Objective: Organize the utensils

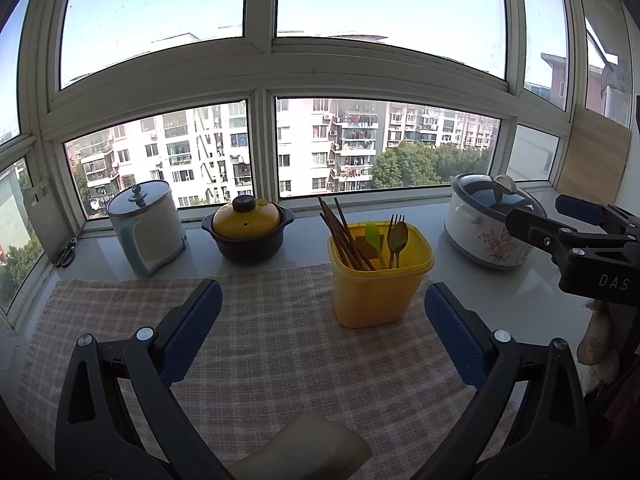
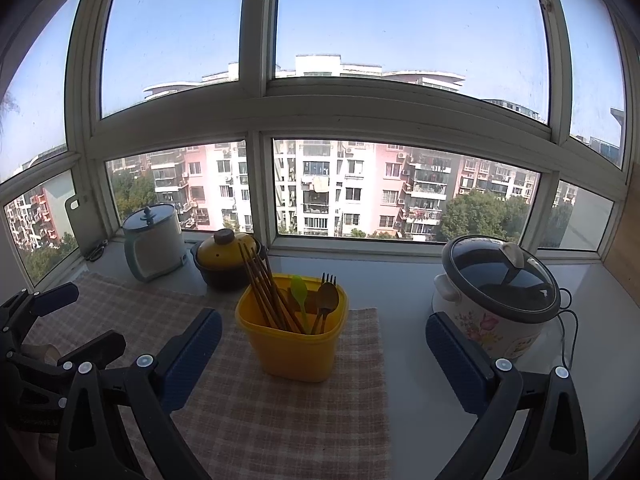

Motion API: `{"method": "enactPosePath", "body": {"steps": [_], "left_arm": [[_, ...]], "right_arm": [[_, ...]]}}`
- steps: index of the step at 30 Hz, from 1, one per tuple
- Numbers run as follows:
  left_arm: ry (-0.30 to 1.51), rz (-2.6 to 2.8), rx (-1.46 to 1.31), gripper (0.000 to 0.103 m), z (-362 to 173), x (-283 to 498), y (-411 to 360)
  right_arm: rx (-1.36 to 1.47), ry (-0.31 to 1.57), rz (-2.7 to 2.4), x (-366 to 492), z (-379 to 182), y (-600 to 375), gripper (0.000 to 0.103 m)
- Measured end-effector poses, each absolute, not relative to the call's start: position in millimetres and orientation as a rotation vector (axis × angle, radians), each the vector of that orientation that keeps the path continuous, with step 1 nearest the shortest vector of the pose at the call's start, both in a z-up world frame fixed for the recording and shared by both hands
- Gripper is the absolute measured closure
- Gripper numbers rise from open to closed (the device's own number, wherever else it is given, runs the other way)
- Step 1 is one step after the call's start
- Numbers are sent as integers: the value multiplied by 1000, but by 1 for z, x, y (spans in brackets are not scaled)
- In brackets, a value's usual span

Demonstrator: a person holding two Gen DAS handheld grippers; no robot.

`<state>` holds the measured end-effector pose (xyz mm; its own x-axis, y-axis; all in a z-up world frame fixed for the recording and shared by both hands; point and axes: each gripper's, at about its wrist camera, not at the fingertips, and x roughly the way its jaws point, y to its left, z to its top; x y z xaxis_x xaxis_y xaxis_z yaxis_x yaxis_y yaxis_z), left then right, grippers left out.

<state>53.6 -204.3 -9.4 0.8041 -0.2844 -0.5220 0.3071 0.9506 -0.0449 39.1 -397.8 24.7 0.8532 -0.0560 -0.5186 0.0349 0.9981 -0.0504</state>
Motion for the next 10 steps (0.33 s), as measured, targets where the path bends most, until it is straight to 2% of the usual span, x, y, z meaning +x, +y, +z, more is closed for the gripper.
{"method": "enactPosePath", "body": {"steps": [10], "left_arm": [[548,-308,48,0,-9,54,-203]], "right_arm": [[-40,548,-55,38,24,-400,0]]}}
